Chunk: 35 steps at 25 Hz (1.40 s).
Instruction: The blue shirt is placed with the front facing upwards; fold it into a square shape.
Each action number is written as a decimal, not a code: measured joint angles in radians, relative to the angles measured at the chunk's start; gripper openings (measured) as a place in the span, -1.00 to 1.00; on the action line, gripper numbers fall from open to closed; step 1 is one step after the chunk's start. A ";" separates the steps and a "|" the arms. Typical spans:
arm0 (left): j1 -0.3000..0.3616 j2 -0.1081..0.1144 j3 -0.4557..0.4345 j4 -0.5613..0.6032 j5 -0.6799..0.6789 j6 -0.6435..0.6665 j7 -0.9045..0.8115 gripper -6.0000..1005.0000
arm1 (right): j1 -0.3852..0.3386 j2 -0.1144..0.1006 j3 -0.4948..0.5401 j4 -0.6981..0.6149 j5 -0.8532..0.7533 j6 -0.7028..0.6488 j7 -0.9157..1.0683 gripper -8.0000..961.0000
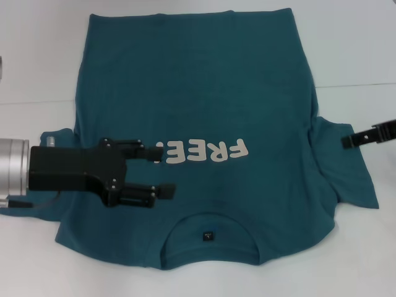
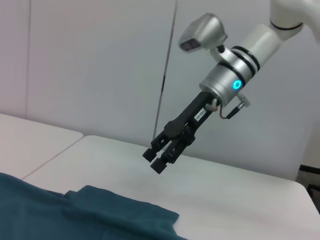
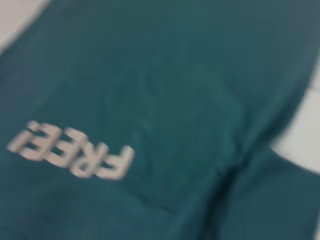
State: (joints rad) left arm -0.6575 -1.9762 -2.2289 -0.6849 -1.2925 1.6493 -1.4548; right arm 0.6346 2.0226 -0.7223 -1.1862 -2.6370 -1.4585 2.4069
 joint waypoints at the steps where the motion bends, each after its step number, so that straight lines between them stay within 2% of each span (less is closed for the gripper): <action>1: -0.001 -0.001 0.000 0.001 0.004 0.004 0.000 0.65 | 0.001 0.001 0.000 0.001 -0.022 -0.001 0.013 0.88; 7: -0.001 -0.018 0.001 -0.004 0.022 0.014 0.001 0.65 | 0.002 0.001 0.007 0.022 -0.124 -0.022 0.068 0.88; 13: -0.010 -0.028 0.000 -0.005 0.039 0.015 0.003 0.65 | -0.023 -0.001 0.083 0.040 -0.126 -0.014 0.079 0.87; 21: -0.023 -0.032 0.000 -0.001 0.046 0.012 0.004 0.65 | -0.011 -0.014 0.110 0.146 -0.123 0.057 0.071 0.87; 35: -0.034 -0.034 0.000 0.002 0.072 0.004 0.004 0.65 | 0.035 -0.023 0.103 0.231 -0.131 0.098 0.086 0.87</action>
State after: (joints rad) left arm -0.6918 -2.0105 -2.2288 -0.6826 -1.2206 1.6532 -1.4510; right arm 0.6701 1.9993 -0.6190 -0.9547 -2.7680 -1.3603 2.4925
